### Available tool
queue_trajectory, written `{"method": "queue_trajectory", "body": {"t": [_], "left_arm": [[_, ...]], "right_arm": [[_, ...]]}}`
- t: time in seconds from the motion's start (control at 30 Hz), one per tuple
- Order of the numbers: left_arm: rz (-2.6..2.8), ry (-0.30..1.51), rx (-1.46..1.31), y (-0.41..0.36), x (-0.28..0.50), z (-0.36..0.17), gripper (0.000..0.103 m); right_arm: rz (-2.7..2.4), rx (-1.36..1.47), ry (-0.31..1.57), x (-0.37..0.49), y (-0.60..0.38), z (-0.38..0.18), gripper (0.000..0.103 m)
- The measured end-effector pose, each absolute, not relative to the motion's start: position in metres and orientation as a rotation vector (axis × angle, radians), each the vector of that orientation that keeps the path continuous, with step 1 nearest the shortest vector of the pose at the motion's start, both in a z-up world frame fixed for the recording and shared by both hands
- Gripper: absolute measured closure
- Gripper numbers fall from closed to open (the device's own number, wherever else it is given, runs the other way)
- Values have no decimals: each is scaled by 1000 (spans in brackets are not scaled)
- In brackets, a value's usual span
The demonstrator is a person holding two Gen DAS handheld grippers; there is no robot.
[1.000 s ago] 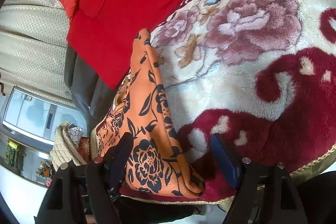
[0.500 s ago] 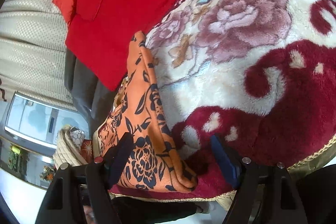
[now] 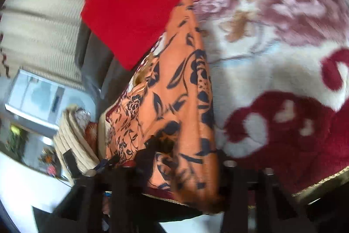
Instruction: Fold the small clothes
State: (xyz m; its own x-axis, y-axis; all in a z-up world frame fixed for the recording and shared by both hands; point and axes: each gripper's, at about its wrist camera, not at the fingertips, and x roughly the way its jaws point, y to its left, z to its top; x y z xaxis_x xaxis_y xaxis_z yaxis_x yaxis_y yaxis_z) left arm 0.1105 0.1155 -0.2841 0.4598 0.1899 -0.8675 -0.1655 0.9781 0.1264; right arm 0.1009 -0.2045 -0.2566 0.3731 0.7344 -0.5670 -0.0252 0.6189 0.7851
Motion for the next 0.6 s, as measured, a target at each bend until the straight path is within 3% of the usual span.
{"method": "queue_trajectory", "body": {"t": [0.1, 0.17, 0.2, 0.23, 0.37, 0.47, 0.6], "left_arm": [[220, 1057, -2, 118, 109, -281, 0], [220, 1030, -4, 114, 103, -274, 0], [206, 1006, -9, 112, 99, -269, 0], [197, 993, -6, 111, 97, -267, 0], [208, 1030, 46, 104, 101, -282, 0], [205, 1017, 13, 107, 102, -285, 0], [203, 1011, 19, 106, 102, -285, 0]], "right_arm": [[509, 767, 1103, 103, -202, -258, 64], [471, 796, 1127, 105, -204, -267, 58], [455, 819, 1139, 105, -206, -271, 45], [462, 854, 1142, 104, -206, -273, 38], [487, 828, 1135, 106, -199, -273, 38], [492, 817, 1129, 108, -199, -271, 50], [485, 811, 1132, 105, -194, -272, 51]]}}
